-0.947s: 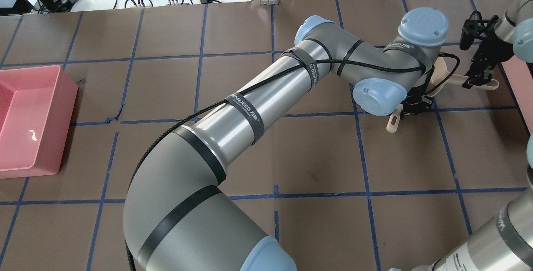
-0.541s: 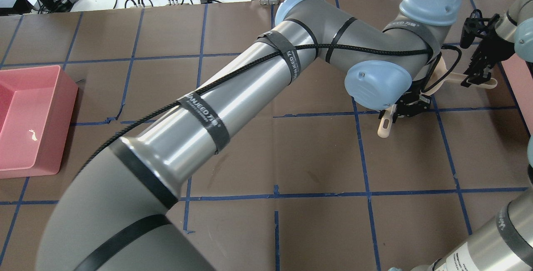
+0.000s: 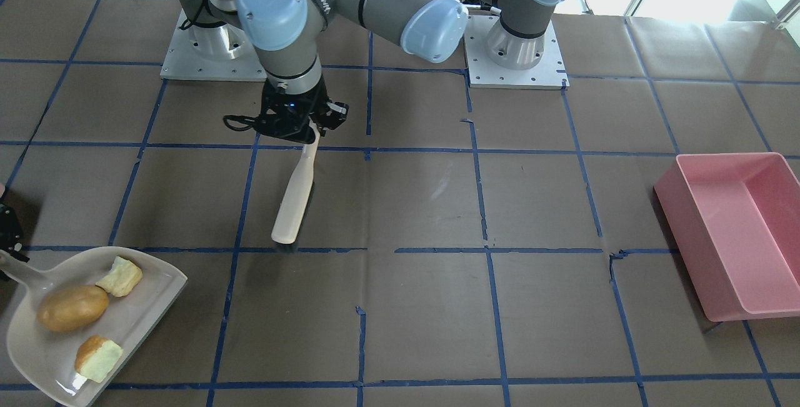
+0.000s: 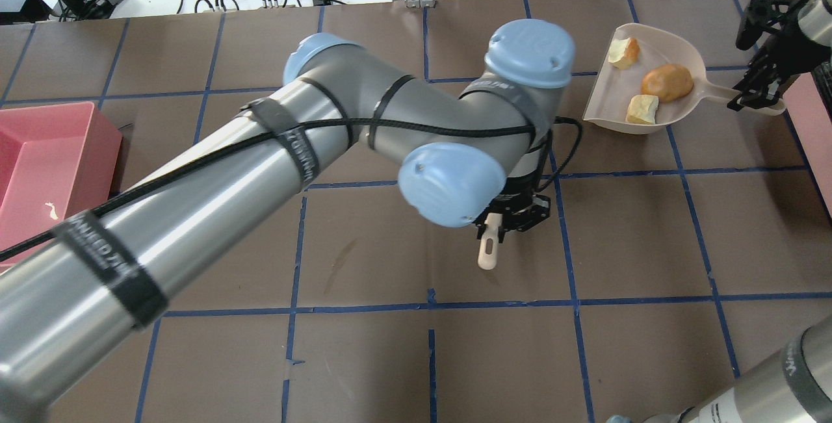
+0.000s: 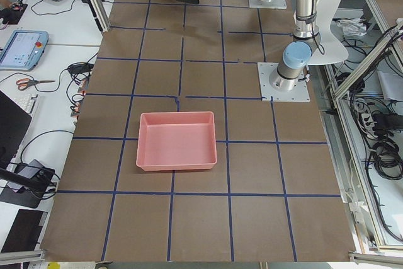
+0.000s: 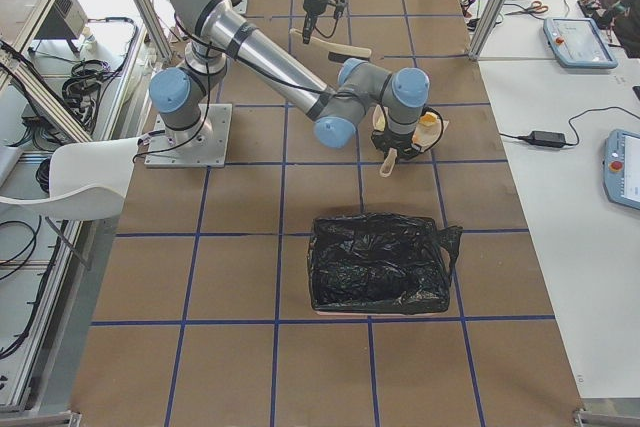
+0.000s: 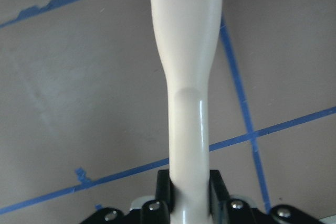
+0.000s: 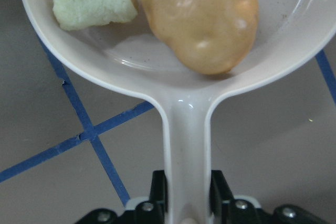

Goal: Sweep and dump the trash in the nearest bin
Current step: 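Lift loaded dustpan toward edge bin with right gripper while left withdraws brush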

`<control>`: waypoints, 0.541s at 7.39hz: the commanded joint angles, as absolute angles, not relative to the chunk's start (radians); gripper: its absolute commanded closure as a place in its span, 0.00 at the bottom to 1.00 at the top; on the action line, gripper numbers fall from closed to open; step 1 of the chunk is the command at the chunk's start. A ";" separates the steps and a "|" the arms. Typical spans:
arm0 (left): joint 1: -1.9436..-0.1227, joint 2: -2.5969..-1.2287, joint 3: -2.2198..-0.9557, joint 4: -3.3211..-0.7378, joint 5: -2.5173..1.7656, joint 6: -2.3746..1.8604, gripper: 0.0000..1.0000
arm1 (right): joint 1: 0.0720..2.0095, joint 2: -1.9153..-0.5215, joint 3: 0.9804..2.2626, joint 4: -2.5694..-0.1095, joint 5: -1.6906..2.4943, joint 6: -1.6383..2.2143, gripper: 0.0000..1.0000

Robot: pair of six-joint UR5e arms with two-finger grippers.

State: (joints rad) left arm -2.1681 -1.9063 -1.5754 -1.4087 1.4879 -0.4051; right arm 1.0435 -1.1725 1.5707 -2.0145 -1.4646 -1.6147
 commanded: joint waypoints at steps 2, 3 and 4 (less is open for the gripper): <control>-2.119 -1.747 -1.992 -1.034 1.497 -0.445 1.00 | 0.872 -1.313 1.569 -1.892 -1.418 -1.611 0.81; -2.109 -1.743 -2.037 -1.008 1.502 -0.443 1.00 | 0.798 -1.363 1.569 -1.823 -1.416 -1.611 0.81; -2.108 -1.743 -2.049 -1.012 1.503 -0.440 1.00 | 0.714 -1.411 1.568 -1.786 -1.416 -1.615 0.81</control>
State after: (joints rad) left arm -2.1139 -1.7498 -2.0008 -1.0472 1.5002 -0.4405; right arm 0.8193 -1.3458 1.5690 -1.8488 -1.4195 -1.6117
